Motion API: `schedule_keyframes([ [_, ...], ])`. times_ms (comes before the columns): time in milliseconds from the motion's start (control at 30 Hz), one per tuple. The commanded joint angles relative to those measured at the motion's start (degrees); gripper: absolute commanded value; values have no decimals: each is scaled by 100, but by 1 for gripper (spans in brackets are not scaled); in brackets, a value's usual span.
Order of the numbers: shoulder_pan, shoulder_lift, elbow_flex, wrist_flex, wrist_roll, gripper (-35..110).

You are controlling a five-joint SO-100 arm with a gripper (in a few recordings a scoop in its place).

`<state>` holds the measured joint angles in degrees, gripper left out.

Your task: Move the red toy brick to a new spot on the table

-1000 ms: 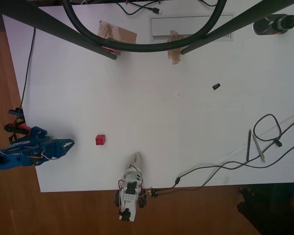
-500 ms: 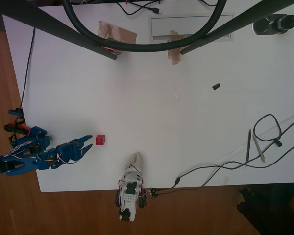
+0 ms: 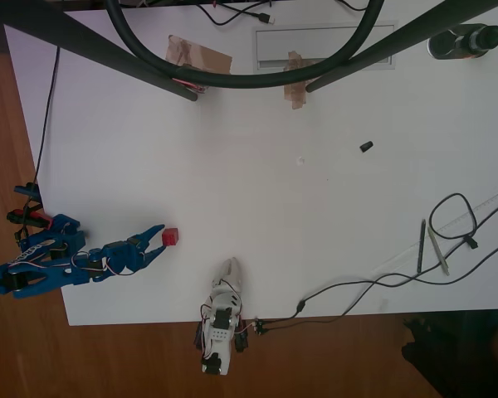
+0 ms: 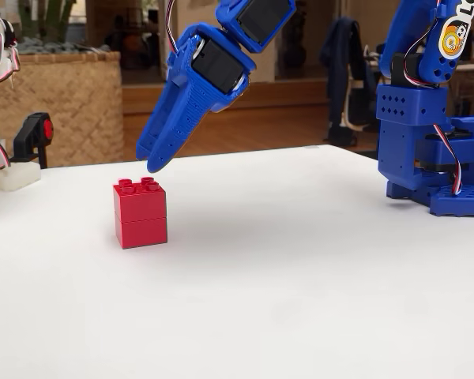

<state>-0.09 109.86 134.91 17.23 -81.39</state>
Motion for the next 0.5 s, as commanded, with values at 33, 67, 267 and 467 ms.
schedule_keyframes([
  [33,79,-70,18,-562,-62,28],
  [67,79,-114,26,-589,-62,28],
  [267,79,-290,413,-1266,-299,27],
  [467,62,-396,1028,-2153,-589,22],
])
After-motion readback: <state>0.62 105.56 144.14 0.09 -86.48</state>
